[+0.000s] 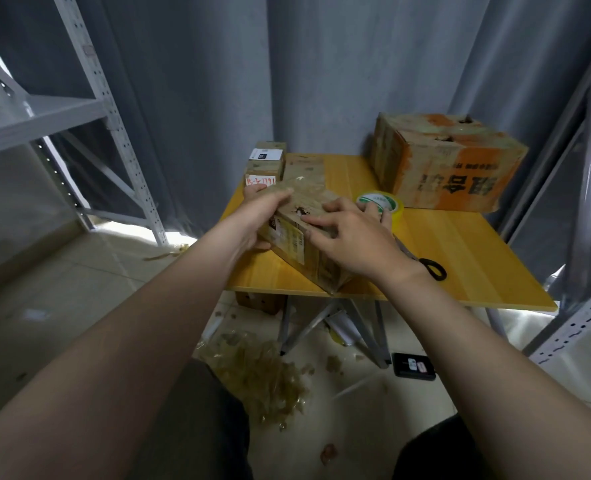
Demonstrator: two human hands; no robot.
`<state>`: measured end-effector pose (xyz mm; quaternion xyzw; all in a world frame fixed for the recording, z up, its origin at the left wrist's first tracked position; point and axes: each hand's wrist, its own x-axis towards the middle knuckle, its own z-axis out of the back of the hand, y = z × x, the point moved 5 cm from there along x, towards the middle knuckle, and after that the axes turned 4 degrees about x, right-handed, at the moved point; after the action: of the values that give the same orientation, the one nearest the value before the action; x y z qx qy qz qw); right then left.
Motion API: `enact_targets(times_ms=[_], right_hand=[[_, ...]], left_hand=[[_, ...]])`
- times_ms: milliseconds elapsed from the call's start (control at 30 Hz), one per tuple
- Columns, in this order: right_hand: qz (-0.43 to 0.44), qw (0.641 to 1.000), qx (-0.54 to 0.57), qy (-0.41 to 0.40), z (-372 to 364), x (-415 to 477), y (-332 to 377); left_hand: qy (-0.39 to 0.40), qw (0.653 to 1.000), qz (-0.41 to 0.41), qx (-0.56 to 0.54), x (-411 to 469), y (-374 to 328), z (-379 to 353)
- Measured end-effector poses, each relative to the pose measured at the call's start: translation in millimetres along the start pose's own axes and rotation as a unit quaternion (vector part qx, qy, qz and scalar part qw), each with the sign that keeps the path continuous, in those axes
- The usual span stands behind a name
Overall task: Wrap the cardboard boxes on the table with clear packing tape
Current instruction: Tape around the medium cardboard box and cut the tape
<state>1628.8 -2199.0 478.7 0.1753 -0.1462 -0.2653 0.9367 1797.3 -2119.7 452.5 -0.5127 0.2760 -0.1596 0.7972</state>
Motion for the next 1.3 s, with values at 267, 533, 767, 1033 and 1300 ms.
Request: enact_targets(times_ms=[267,533,767,1033,1300], right_hand=[[0.008,1.0,0.001,0.003,-4,-1,-2],[-0.021,0.999,-0.02,0.037,3,8,4],[-0.018,0.986,-0.129,0.108,-2,26,20],[0.012,0.995,-0.068,0.069,2,21,7],[-0.069,0.997,0.045,0.011,19,13,-26]], left_hand=[[-0.008,0.999,-0.026,0.041,-2,1,1],[0.008,1.0,-0.021,0.001,-1,5,1],[-0.01,1.0,-0.023,0.0,-1,7,1],[-0.009,0.999,-0.041,-0.014,-2,9,4],[-0.088,0.992,-0.036,-0.081,-7,10,10]])
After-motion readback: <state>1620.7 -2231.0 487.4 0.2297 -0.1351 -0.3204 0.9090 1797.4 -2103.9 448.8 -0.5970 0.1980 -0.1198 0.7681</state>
